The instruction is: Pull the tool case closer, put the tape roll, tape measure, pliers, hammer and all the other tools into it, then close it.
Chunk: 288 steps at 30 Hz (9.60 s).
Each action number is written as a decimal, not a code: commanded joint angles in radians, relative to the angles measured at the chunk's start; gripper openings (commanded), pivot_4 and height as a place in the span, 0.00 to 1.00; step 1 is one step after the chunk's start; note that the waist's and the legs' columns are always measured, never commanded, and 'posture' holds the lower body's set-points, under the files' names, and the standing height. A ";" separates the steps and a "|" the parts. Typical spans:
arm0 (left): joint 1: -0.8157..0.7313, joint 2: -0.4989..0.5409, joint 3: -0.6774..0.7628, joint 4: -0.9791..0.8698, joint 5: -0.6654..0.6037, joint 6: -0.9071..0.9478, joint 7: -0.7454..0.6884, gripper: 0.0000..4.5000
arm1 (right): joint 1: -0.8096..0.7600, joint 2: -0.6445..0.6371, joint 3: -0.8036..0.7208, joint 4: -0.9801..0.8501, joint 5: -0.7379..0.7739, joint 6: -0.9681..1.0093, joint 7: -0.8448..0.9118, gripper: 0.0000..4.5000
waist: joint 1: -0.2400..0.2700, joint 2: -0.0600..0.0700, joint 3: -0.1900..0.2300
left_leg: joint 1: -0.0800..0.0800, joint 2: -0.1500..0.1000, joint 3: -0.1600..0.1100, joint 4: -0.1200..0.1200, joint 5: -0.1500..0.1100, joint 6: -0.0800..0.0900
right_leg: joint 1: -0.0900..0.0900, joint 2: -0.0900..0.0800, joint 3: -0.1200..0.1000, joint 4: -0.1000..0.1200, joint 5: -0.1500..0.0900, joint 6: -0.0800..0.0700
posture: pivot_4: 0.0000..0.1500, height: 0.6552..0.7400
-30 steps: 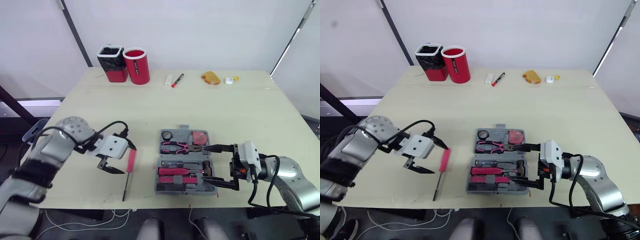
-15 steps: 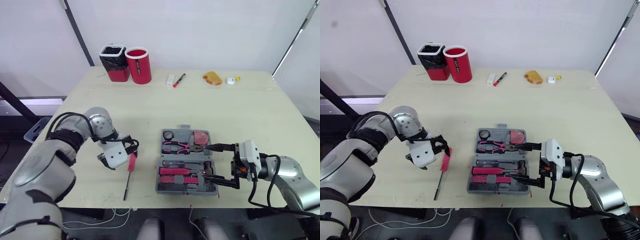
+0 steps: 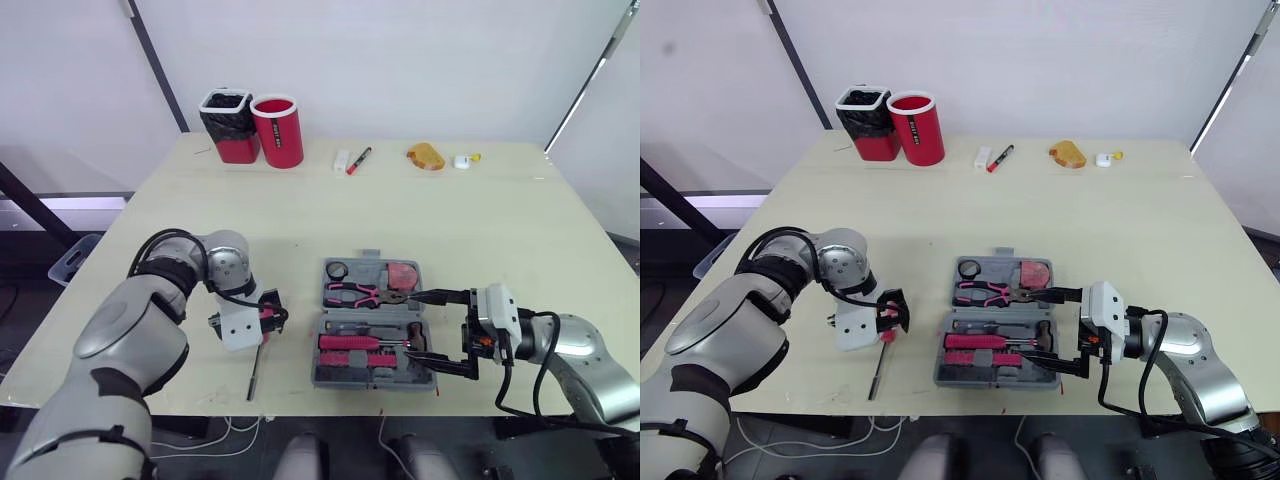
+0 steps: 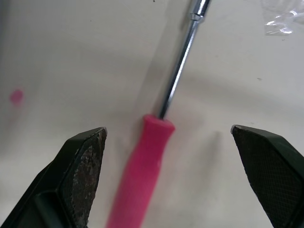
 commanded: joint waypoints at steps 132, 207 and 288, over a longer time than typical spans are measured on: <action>1.217 -0.139 1.035 -1.607 -0.781 2.032 0.874 0.14 | -0.042 -0.029 -0.077 0.174 0.102 -0.096 0.148 1.00 | -0.022 0.001 0.001 | 0.003 -0.004 -0.010 0.003 0.000 -0.001 | 0.001 -0.005 -0.002 0.008 -0.001 -0.001 | 1.00 1.00; 0.626 -0.101 0.217 -1.407 -0.550 2.098 0.247 0.39 | 0.193 -0.180 -0.200 0.043 0.086 -0.052 0.149 1.00 | -0.019 0.004 0.003 | 0.001 -0.004 -0.009 0.001 0.000 -0.001 | 0.003 -0.001 -0.001 0.002 0.000 0.000 | 1.00 1.00; 1.351 -0.111 1.199 -1.283 -0.903 1.559 0.519 0.48 | 0.361 0.031 -0.383 0.284 -0.054 -0.194 -0.267 1.00 | -0.024 0.010 -0.003 | 0.003 -0.002 -0.008 0.000 0.000 -0.001 | 0.003 -0.001 0.001 0.002 -0.001 0.000 | 1.00 1.00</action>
